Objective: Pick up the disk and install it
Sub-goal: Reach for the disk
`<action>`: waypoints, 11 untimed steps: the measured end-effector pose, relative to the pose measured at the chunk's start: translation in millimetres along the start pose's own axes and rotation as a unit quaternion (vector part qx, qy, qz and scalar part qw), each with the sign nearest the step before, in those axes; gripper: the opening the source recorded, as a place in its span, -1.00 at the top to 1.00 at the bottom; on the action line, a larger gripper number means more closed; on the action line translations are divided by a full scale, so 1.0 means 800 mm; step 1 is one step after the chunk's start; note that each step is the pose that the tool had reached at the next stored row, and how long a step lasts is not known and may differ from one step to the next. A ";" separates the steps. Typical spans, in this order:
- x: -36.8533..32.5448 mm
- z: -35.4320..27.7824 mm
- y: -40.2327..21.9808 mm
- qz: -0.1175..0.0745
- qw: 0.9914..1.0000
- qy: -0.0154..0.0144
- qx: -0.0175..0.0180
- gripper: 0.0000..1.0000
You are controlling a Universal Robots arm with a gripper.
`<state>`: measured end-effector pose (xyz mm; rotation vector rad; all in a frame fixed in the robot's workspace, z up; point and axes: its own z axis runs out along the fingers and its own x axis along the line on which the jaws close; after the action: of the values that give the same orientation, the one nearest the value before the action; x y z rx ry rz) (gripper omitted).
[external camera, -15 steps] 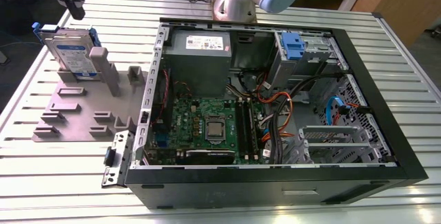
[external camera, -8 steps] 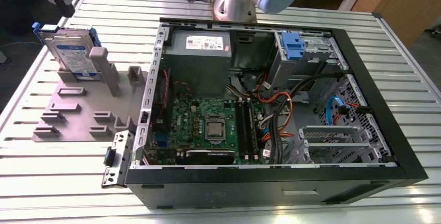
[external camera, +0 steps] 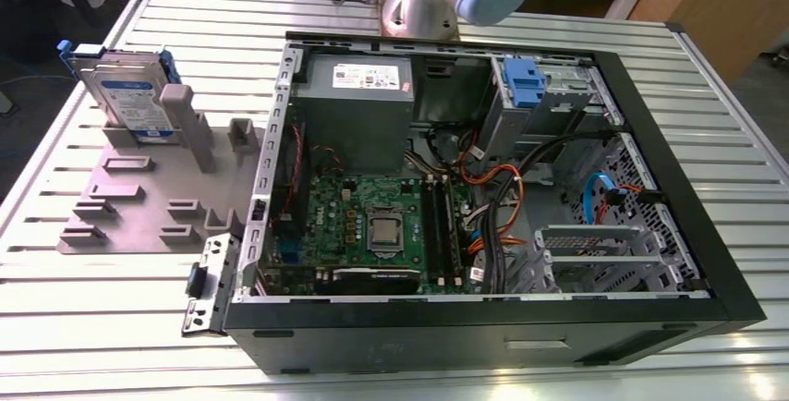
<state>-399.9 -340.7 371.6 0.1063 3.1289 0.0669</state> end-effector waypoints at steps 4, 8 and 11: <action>0.0158 0.0083 -0.0001 0.000 1.000 0.000 0.000 0.79; 0.0292 0.0152 0.0005 0.000 1.000 0.000 0.000 0.79; 0.0342 0.0176 0.0005 0.000 1.000 0.000 0.000 0.79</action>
<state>-427.0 -337.9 357.4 0.1063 3.1292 0.0658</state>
